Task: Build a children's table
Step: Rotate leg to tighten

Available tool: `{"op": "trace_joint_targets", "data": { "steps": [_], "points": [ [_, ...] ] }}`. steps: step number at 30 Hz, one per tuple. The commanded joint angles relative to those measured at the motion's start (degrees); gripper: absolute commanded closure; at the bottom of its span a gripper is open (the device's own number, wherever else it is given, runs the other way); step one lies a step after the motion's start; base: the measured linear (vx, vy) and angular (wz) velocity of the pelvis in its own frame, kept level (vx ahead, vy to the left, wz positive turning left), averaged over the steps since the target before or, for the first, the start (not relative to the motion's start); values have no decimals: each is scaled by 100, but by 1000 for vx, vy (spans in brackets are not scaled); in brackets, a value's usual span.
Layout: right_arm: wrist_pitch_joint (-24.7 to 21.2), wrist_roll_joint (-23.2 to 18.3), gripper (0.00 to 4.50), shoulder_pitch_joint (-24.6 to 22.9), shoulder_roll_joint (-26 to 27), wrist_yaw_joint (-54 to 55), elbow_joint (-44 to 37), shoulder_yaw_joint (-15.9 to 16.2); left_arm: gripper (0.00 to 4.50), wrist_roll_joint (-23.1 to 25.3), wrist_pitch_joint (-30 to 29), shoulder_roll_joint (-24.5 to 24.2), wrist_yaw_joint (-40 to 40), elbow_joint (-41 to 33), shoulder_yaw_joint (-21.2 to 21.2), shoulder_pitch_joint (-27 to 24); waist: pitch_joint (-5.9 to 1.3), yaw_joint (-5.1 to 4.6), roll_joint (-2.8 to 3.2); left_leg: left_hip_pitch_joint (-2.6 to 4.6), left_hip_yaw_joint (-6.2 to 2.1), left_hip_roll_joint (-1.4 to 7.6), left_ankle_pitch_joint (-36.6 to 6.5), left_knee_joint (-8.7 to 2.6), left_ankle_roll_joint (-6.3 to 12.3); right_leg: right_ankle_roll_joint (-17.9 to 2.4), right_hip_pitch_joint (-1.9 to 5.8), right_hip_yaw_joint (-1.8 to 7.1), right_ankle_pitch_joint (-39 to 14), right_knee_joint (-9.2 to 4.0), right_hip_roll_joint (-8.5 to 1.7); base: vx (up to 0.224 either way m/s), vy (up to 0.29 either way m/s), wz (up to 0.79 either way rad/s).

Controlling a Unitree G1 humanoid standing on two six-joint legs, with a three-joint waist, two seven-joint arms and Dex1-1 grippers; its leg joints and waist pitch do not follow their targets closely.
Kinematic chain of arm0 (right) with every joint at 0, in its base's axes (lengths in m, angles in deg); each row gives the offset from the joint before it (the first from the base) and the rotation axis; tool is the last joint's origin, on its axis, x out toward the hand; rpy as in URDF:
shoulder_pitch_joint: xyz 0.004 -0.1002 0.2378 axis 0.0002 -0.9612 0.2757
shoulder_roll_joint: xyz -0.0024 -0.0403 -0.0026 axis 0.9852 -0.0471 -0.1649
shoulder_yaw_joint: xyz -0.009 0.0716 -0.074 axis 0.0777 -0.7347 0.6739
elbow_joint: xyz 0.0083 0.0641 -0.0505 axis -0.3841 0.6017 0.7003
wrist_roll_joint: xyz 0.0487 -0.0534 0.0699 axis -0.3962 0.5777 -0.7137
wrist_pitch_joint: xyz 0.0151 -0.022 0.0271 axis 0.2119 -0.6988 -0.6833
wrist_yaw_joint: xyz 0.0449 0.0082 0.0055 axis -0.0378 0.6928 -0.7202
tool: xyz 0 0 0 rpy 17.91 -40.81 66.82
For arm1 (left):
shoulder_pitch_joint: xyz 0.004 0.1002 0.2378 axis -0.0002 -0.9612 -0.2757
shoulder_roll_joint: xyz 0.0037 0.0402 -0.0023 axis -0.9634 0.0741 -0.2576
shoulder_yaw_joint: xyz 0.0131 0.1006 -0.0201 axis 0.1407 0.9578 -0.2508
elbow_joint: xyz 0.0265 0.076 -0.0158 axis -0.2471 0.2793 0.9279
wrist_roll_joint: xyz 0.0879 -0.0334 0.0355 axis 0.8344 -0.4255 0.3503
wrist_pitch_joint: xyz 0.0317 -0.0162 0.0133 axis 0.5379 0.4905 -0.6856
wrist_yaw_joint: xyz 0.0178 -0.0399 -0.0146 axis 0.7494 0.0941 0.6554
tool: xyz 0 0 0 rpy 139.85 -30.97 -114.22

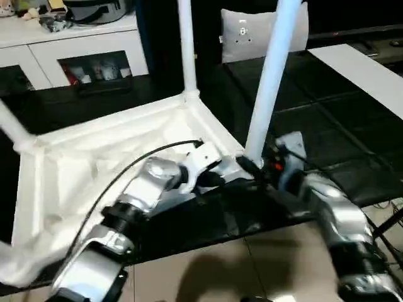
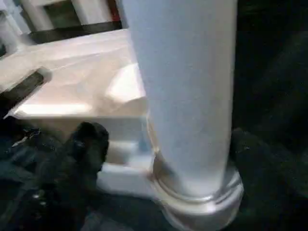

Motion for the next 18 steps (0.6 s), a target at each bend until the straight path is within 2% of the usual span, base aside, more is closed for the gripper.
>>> {"op": "trace_joint_targets", "data": {
  "steps": [1, 2, 3, 5, 8, 10, 15, 16, 18],
  "points": [
    [-110, -261, 5, -183, -304, -617, -358, 7, 450, 100, 252, -248, 469, -57, 282, -210, -345, 44, -89, 9, -103, 295, -1242, -393, 633, -749, 359, 323, -2214, -435, -330, 0, 0, 0],
    [-131, -319, 5, -249, -397, -742, -427, -2, 450, 89, 316, -309, 586, -81, 328, -240, -339, 60, -70, 13, -103, 292, -1279, -398, 622, -720, 357, 320, -2282, -459, -331, 0, 0, 0],
    [-153, -381, 5, -313, -490, -866, -496, -13, 450, 76, 362, -372, 708, -110, 374, -271, -335, 61, -88, 10, -99, 292, -1334, -401, 577, -685, 350, 325, -2354, -462, -332, 0, 0, 0],
    [-51, -406, 5, -366, -670, -1084, -523, -30, 450, 19, 546, -511, 1046, -228, 468, -334, -328, 54, -64, 20, -101, 278, -1441, -406, 504, -663, 339, 308, -2500, -485, -326, 0, 0, 0],
    [123, -414, 5, -359, -927, -1398, -438, -51, 450, -59, 692, -774, 1681, -498, 664, -436, -329, 72, -115, 15, -111, 290, -1438, -411, 470, -640, 341, 315, -2601, -475, -351, 0, 0, 0],
    [289, -338, 5, -335, -1049, -1539, -401, 13, 450, -34, 781, -900, 1887, -571, 764, -462, -329, 96, -99, 31, -93, 298, -1396, -402, 497, -683, 309, 330, -2534, -463, -334, 0, 0, 0],
    [259, -523, 5, -332, -1383, -2470, -586, 387, 450, 1, 1088, -1139, 2308, -656, 928, -483, -330, 138, -115, 28, -88, 309, -1324, -400, 524, -703, 320, 337, -2478, -440, -337, 0, 0, 0],
    [229, -595, 5, -314, -1412, -2674, -609, 452, 450, 7, 1121, -1177, 2394, -689, 956, -485, -334, 184, -159, 12, -84, 317, -1262, -398, 563, -712, 334, 339, -2456, -423, -346, 0, 0, 0],
    [160, -662, 42, -273, -1448, -2896, -611, 540, 450, 8, 1135, -1231, 2528, -759, 1014, -495, -340, 220, -153, 31, -78, 330, -1181, -394, 570, -735, 315, 345, -2408, -420, -348, 0, 0, 0]
  ]
}}
